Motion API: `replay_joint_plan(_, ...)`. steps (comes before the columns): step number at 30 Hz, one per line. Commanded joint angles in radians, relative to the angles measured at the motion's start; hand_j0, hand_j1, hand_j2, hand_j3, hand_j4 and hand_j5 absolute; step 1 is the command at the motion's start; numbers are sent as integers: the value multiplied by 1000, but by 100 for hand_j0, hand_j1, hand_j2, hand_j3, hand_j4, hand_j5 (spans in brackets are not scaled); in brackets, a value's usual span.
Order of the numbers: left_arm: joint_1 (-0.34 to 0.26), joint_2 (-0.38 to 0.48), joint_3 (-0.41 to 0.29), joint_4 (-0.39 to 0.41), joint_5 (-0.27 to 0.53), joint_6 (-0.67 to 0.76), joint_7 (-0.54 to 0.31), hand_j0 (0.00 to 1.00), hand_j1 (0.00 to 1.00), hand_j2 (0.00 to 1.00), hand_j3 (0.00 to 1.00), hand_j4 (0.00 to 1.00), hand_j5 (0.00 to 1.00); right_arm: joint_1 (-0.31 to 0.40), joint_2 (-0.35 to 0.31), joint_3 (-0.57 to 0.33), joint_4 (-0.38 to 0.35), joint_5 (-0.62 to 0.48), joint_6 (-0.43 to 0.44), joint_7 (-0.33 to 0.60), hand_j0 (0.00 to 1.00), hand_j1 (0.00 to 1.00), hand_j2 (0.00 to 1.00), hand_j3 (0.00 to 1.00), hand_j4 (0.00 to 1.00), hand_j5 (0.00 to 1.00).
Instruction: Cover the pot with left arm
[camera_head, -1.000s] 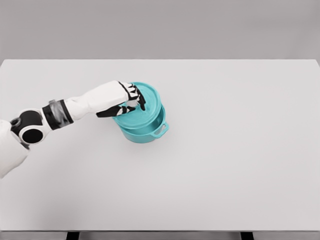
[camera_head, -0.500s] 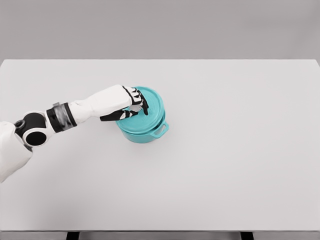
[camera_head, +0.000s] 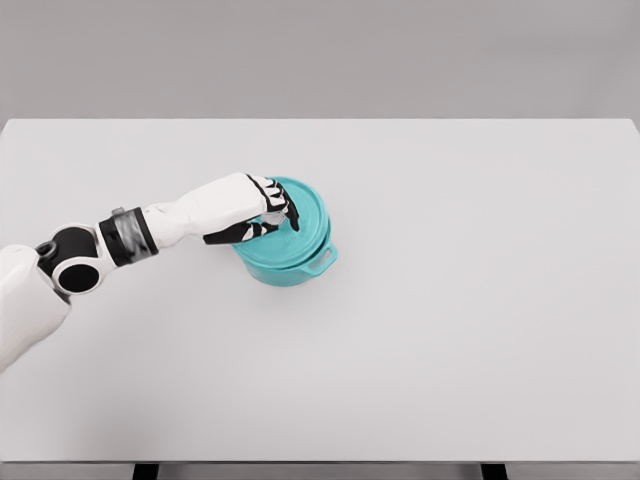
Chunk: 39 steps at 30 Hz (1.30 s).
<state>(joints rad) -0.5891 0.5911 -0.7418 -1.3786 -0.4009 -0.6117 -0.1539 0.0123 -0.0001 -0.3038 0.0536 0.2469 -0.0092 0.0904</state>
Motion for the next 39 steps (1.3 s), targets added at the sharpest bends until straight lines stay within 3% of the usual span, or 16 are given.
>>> replay_joint_plan(1,-2,0,1,0,7,1,0,59,59,59,59,59,59,0,0,0,2,0,0,0,100,100,100,100,100,100)
replay_joint_plan(9,-2,0,1,0,7,1,0,69,69,69,69,69,69,0,0,0,0,0,0,0,100,100,100,100,100,100)
replay_joint_plan(19,-2,4,9,-11,8,1,0,69,69,69,69,69,69,0,0,0,0,0,0,0,100,100,100,100,100,100)
replay_joint_plan(21,-6,9,12,-16,10,1,0,75,75,75,75,75,75,0,0,0,0,0,0,0,100,100,100,100,100,100)
replay_joint_plan(31,-9,29,13,-45,16,1,0,78,78,78,78,78,78,0,0,0,0,0,0,0,100,100,100,100,100,100)
replay_joint_plan(35,-6,104,25,-120,19,1,0,80,80,80,80,80,80,0,0,0,0,0,0,0,100,100,100,100,100,100)
replay_joint_plan(39,3,254,81,-230,22,1,0,98,98,98,98,98,98,0,0,0,0,0,0,0,100,100,100,100,100,100)
